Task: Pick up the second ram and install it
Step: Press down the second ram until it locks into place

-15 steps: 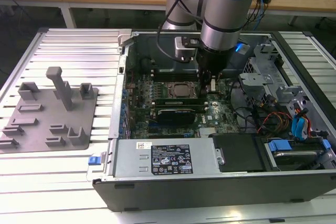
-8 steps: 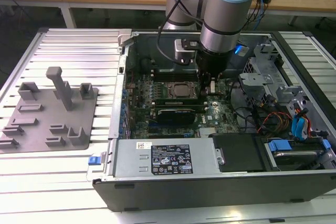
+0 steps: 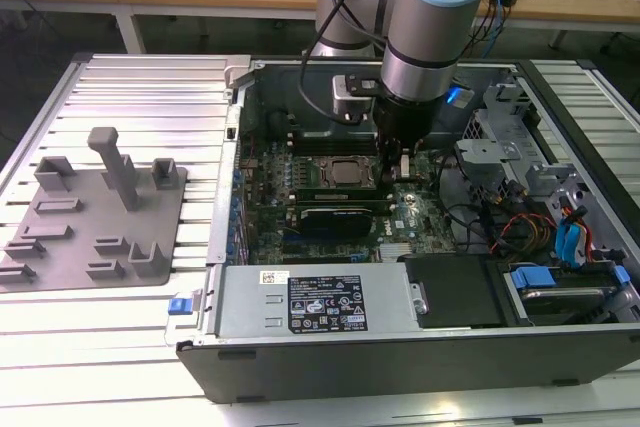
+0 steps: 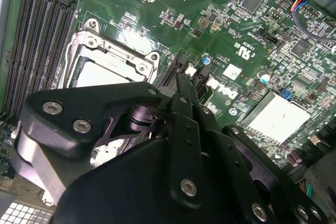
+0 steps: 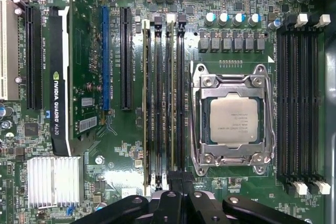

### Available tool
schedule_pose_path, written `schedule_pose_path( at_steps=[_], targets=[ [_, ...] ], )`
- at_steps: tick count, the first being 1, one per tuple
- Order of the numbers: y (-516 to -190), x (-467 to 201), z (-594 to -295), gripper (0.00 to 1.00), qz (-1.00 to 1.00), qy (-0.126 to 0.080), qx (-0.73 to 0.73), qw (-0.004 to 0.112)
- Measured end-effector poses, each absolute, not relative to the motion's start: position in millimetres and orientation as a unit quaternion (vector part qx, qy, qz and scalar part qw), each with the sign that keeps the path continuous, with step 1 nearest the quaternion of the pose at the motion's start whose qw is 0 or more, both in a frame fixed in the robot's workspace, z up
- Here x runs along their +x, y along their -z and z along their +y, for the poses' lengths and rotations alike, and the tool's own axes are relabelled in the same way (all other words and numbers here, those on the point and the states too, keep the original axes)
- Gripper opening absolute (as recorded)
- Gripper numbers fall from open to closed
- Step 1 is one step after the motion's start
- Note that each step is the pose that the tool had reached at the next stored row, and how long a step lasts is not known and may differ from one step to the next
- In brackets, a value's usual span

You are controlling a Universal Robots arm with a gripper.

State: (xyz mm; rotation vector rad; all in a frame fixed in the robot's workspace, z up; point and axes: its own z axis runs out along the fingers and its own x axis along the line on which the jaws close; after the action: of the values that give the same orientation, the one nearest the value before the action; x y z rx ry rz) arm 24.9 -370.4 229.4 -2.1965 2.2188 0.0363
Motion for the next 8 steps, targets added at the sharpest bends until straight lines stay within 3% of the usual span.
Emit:
schedule_pose_path(
  at_steps=[8],
  targets=[
    [-246.6,24.9,-370.3,0.08,0.711,-0.012,-0.703,0.01]
  ],
)
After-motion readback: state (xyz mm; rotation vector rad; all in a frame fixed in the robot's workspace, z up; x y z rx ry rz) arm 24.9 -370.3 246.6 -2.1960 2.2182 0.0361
